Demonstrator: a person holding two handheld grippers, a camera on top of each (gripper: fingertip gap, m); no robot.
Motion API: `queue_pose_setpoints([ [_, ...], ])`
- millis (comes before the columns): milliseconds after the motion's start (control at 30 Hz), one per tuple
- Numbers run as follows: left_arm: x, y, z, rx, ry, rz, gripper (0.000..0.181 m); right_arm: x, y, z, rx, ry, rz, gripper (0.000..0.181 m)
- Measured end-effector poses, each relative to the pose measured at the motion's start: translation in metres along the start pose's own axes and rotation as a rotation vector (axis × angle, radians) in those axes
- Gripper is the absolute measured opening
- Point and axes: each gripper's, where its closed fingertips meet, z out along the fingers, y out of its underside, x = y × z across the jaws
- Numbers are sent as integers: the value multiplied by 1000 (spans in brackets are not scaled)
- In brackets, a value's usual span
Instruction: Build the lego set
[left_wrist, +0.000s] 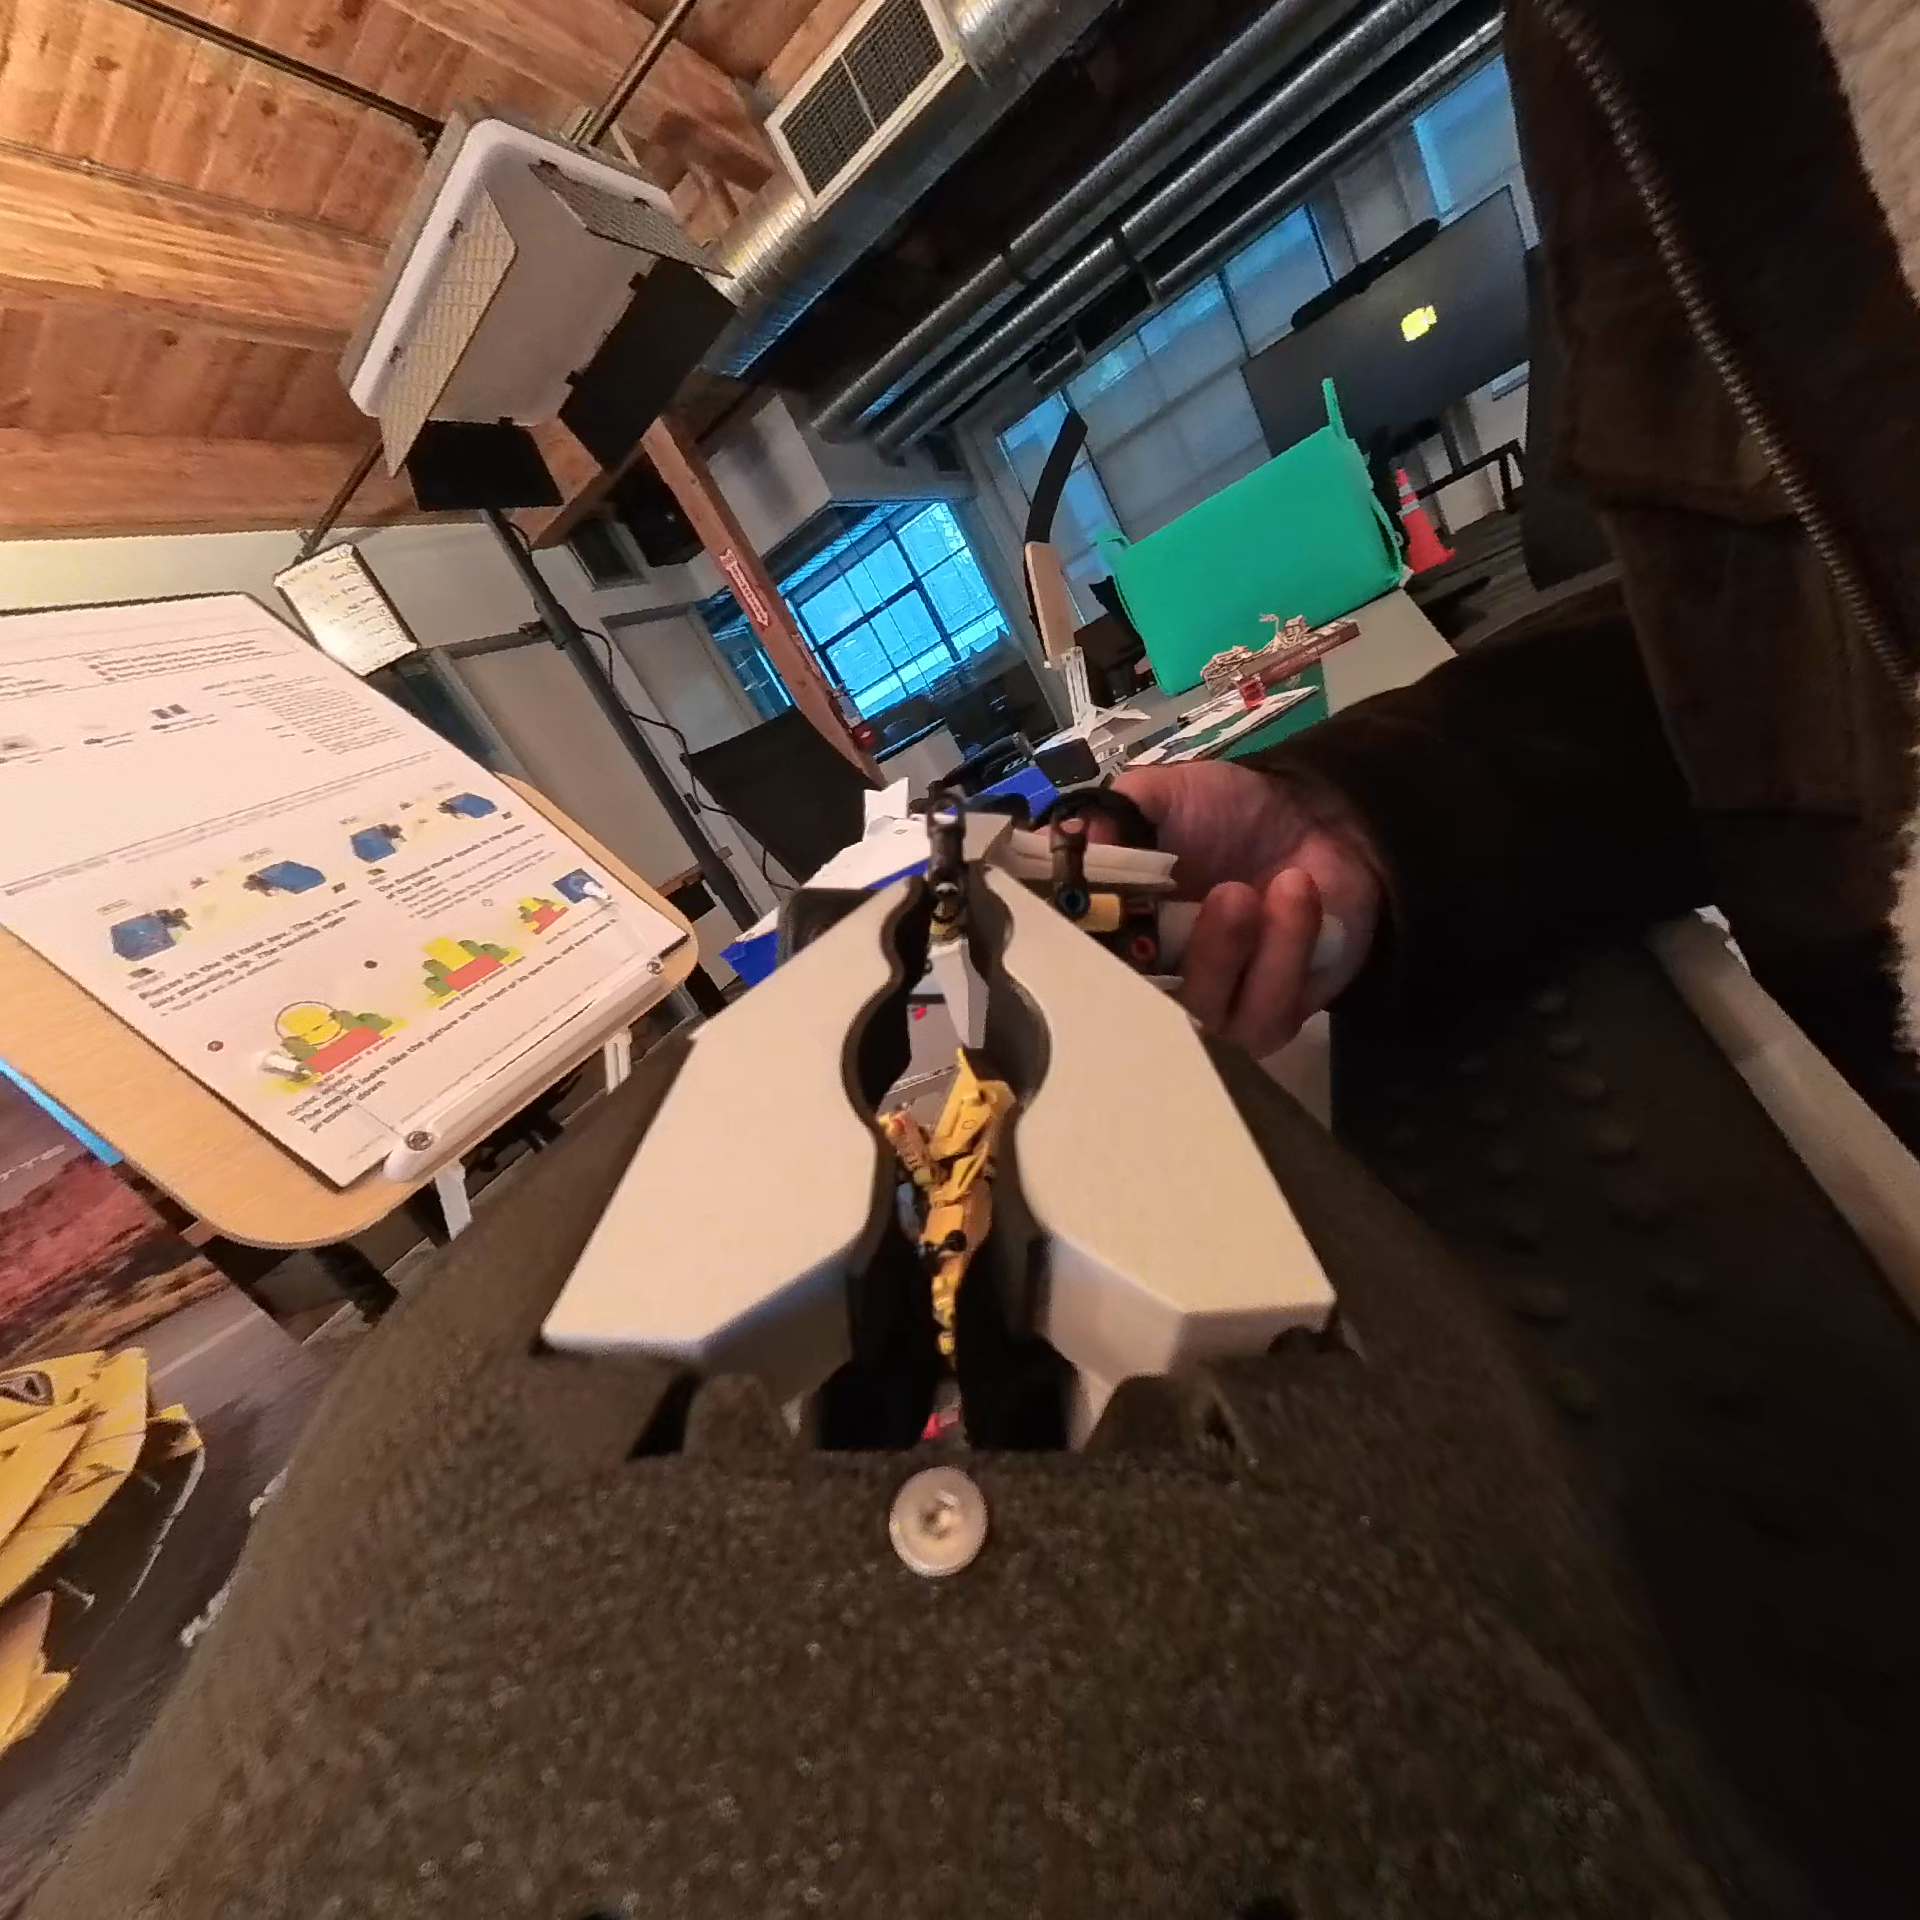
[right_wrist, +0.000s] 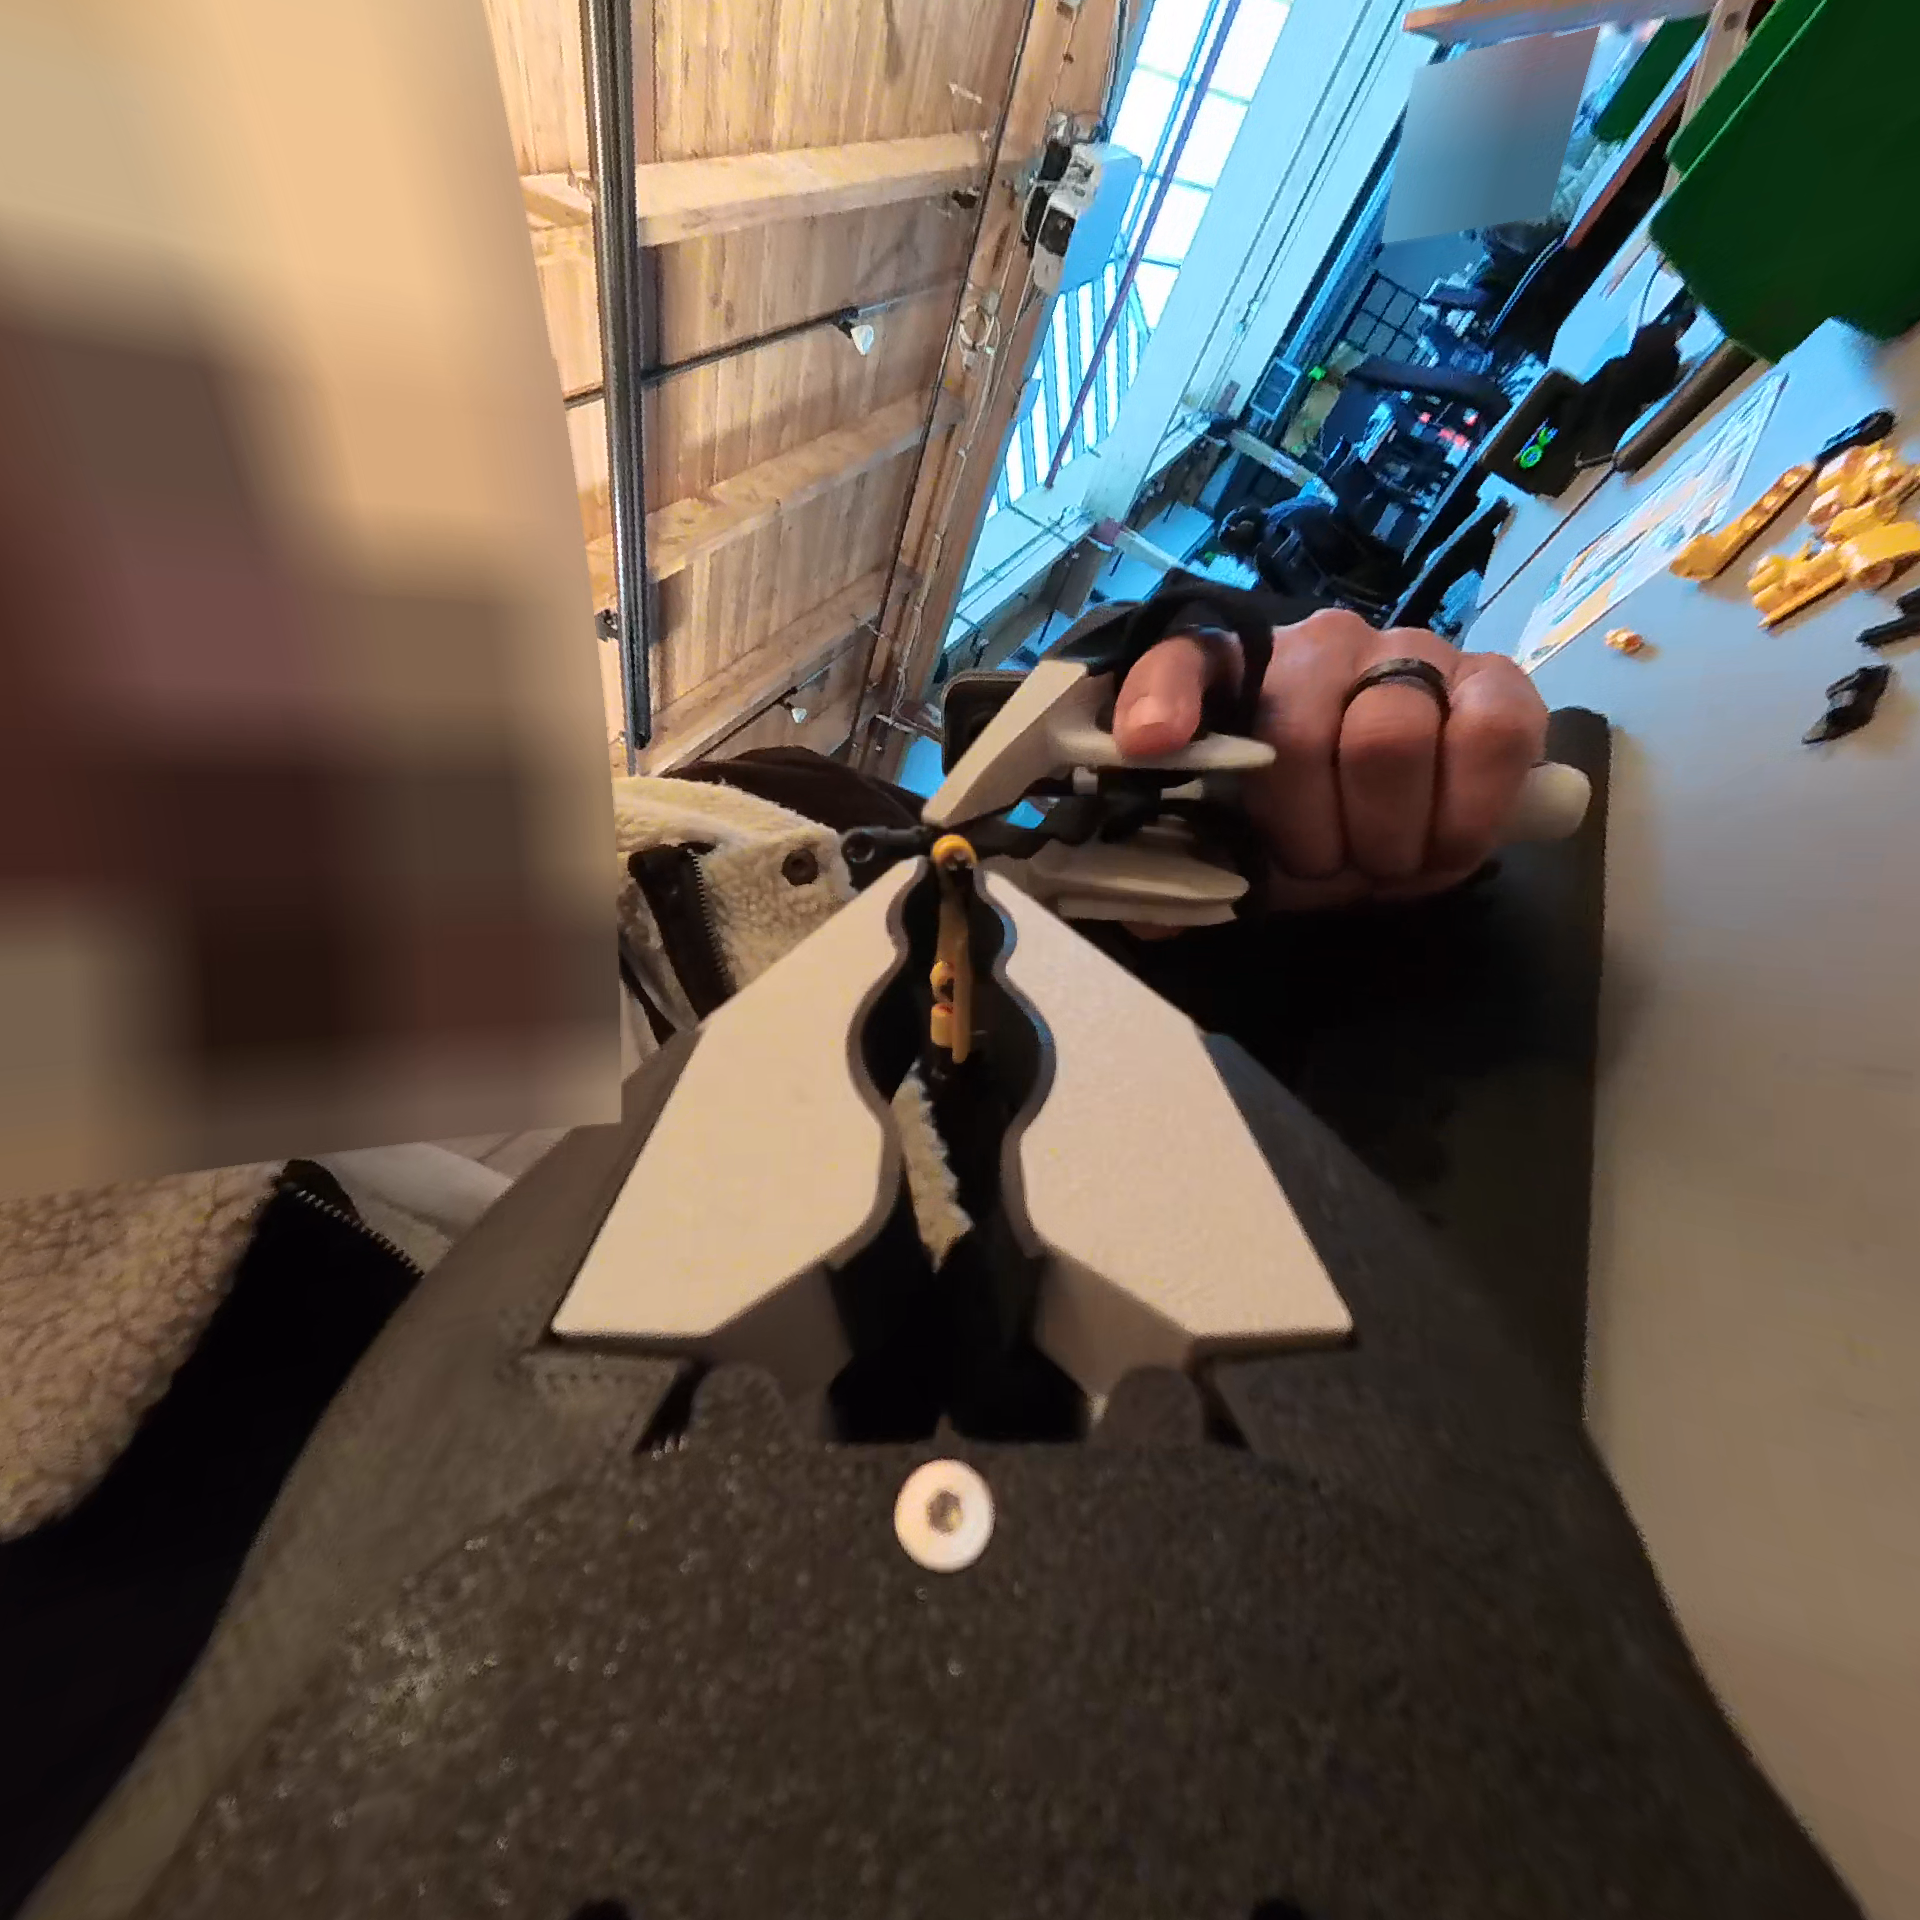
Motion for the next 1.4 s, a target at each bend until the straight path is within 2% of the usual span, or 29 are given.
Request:
queue_pose_setpoints([
  [200, -8, 6, 2, -43, -25, -77, 7, 2, -9, -6, 42, 16, -12, 3],
  [633, -5, 11, 2, -58, -19, -65, 6, 0, -9, -6, 27, 44, -69, 4],
  [733, -7, 17, 2, -100, -32, -42, 6, 6, -11, -10, 32, 113, -107, 4],
  [900, -13, 31, 1, -169, -66, -9, 6, 16, -18, -15, 26, 336, -319, 4],
  [1100, -18, 41, 1, -229, -109, 94, 6, 23, -23, -19, 29, 503, -482, 4],
  [1200, -18, 51, 1, -286, -110, 132, 5, 28, -23, -20, -16, 619, -598, 4],
  [1300, -18, 63, 1, -369, -113, 193, 5, 34, -25, -24, -37, 722, -659, 4],
  [1400, -10, 60, 3, -354, -74, 212, 0, 41, -24, -29, -76, 778, -656, 4],
])
